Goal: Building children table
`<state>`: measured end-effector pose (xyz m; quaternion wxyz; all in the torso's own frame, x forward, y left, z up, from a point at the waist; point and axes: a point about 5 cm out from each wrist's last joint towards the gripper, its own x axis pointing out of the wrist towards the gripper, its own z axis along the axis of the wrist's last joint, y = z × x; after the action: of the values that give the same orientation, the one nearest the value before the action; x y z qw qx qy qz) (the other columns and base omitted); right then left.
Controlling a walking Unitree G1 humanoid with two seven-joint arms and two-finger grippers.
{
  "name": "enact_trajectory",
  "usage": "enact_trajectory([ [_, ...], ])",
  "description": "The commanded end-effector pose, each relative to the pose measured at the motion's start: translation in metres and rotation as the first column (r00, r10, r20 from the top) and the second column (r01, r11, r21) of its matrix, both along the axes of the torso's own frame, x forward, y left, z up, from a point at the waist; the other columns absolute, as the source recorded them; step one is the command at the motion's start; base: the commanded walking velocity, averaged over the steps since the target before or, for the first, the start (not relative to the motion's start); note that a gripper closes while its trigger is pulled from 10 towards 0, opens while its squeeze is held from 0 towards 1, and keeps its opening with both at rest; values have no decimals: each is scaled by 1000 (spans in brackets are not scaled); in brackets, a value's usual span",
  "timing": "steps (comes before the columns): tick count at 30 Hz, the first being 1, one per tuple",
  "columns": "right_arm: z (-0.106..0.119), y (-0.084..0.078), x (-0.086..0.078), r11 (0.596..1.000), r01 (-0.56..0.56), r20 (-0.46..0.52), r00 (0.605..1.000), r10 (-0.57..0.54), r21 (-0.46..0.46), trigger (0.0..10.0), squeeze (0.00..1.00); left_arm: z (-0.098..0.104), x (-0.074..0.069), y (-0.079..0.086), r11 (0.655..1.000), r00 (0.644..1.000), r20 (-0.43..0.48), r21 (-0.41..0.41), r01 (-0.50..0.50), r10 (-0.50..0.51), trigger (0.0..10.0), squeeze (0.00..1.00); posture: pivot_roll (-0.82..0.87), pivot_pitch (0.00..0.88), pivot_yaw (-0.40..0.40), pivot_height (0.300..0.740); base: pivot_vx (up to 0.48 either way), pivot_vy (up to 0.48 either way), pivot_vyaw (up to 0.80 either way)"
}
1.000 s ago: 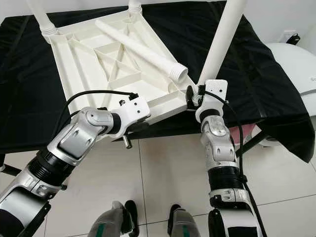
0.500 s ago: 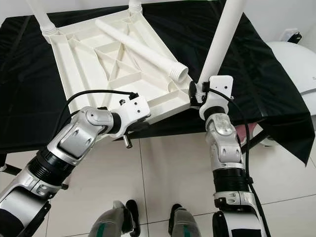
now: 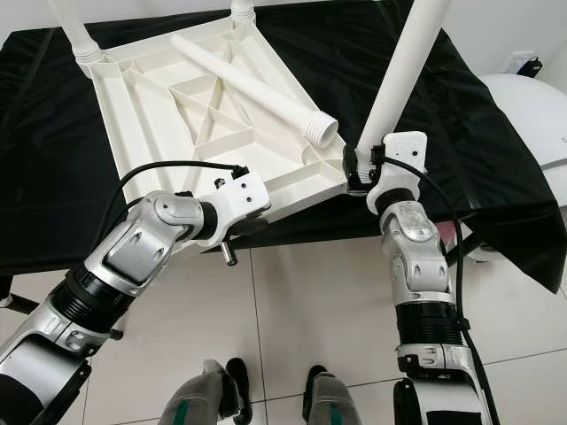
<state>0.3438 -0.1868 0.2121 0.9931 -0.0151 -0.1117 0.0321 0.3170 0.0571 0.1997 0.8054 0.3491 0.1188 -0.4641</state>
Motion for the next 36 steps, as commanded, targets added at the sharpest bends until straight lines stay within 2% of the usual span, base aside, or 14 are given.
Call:
enact_trajectory([
  [1, 2, -3, -1, 1000, -18, -2, 1000, 18, -1, 10000, 0, 7, 6, 5, 999, 998, 62, 23, -30, 29, 10000, 0, -129, 202, 71, 740, 0, 0, 0],
  [11, 9, -4, -1, 994, -107, 6, 994, 107, -14, 10000, 0, 8, 6, 5, 999, 997, 65, 23, -33, 31, 10000, 0, -129, 200, 72, 740, 0, 0, 0],
  [16, 15, -9, -1, 982, -187, 2, 982, 187, -26, 10000, 0, 8, 6, 5, 999, 997, 67, 22, -30, 29, 10000, 0, -132, 197, 72, 740, 0, 0, 0],
  [24, 21, -19, 4, 974, -222, -3, 975, 222, -46, 10000, 0, 8, 6, 4, 999, 997, 69, 22, -27, 26, 10000, 0, -129, 189, 68, 740, 0, 0, 0],
  [36, 21, -24, 9, 937, -336, -36, 942, 334, -96, 10000, 0, 8, 4, 5, 999, 997, 70, 24, -26, 24, 10000, 0, -123, 183, 67, 740, 0, 0, 0],
])
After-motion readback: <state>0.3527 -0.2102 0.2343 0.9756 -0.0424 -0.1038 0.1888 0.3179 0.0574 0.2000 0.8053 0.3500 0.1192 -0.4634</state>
